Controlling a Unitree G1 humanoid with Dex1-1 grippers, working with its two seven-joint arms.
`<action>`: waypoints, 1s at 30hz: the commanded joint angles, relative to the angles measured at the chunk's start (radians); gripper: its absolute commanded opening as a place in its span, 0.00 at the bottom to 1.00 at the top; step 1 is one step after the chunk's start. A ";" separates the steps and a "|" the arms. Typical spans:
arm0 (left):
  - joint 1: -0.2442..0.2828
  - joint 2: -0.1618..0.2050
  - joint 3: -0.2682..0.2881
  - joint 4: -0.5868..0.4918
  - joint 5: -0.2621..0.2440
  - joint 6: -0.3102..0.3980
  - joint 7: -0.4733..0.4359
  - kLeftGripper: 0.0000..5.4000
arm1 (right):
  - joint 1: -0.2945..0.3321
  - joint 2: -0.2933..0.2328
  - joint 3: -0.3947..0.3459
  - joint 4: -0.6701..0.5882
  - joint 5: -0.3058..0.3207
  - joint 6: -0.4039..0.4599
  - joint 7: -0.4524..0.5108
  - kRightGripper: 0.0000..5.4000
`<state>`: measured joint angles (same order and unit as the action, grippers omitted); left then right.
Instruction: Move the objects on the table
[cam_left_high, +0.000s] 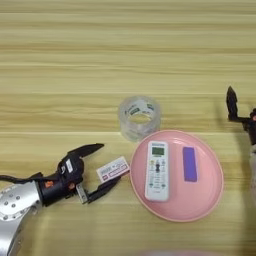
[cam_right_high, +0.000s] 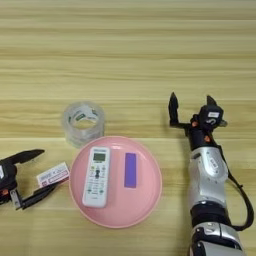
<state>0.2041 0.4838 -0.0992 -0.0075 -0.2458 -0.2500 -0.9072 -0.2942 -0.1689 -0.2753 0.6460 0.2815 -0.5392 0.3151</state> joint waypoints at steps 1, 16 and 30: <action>-0.027 -0.013 0.021 -0.036 -0.042 0.011 0.010 0.96 | -0.020 0.004 -0.007 0.013 0.011 -0.005 0.007 1.00; -0.200 -0.120 0.065 -0.029 -0.123 0.038 0.100 1.00 | -0.025 0.007 -0.006 0.025 0.008 -0.010 0.008 1.00; -0.405 -0.272 0.137 0.167 0.026 -0.037 0.436 1.00 | -0.010 0.015 0.000 0.000 -0.001 -0.016 0.002 1.00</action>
<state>-0.1627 0.2277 0.0183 0.1026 -0.2728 -0.2528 -0.5355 -0.3051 -0.1563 -0.2764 0.6620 0.2804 -0.5511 0.3154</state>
